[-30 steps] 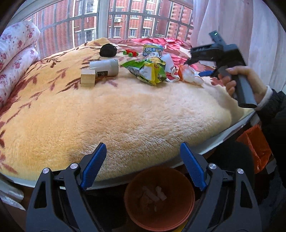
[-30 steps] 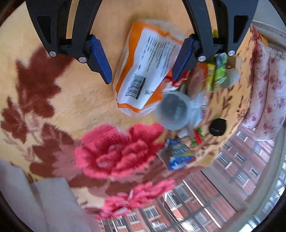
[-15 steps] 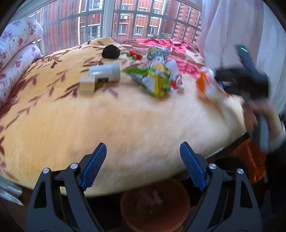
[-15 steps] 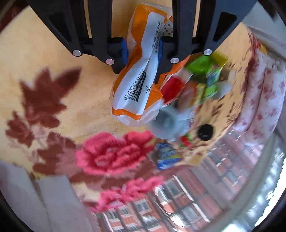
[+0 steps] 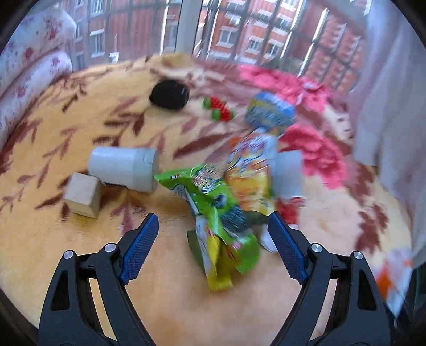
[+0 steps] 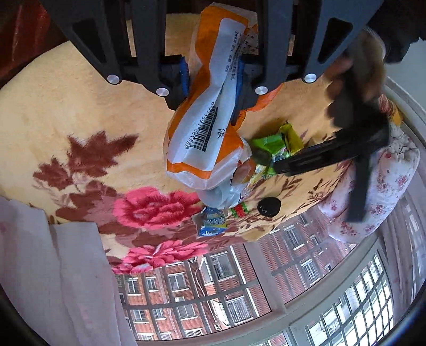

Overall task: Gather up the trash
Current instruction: 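Grasp the orange-white snack bag with the right tool while the left tool grasps the green snack bag, then carry both bags over the orange bucket and open both tools, then grasp the red-white box with the right tool while the left tool grasps the wooden block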

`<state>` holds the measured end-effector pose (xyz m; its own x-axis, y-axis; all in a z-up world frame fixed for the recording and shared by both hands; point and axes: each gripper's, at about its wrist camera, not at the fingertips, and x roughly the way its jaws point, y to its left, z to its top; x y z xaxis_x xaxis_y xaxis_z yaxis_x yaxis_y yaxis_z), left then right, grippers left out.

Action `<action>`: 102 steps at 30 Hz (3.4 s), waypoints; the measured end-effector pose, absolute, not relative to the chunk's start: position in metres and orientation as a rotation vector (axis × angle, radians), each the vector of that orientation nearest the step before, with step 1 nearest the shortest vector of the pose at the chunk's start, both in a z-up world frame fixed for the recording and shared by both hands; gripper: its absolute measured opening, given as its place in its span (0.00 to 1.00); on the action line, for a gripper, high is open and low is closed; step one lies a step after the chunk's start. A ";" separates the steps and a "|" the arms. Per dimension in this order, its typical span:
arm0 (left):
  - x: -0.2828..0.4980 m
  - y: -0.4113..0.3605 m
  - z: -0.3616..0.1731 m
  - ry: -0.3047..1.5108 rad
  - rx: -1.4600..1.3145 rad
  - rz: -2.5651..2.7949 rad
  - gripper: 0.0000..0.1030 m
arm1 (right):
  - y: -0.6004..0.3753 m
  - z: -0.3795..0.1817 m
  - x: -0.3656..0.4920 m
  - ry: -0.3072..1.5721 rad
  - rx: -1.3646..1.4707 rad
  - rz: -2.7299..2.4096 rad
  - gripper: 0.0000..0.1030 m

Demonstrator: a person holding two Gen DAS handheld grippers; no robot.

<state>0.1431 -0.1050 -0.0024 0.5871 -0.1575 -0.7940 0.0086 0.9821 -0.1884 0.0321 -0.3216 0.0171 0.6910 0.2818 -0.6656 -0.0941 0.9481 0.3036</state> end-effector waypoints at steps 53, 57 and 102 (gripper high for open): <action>-0.122 -0.038 -0.037 0.890 0.096 -0.357 0.23 | -0.226 -0.027 -0.124 0.936 0.051 0.404 0.25; -0.119 -0.040 -0.073 0.988 0.105 -0.372 0.23 | -0.220 -0.061 -0.122 1.021 0.076 0.404 0.25; -0.071 -0.013 0.031 0.687 0.135 -0.291 0.87 | -0.268 0.017 0.060 0.936 0.334 0.318 0.55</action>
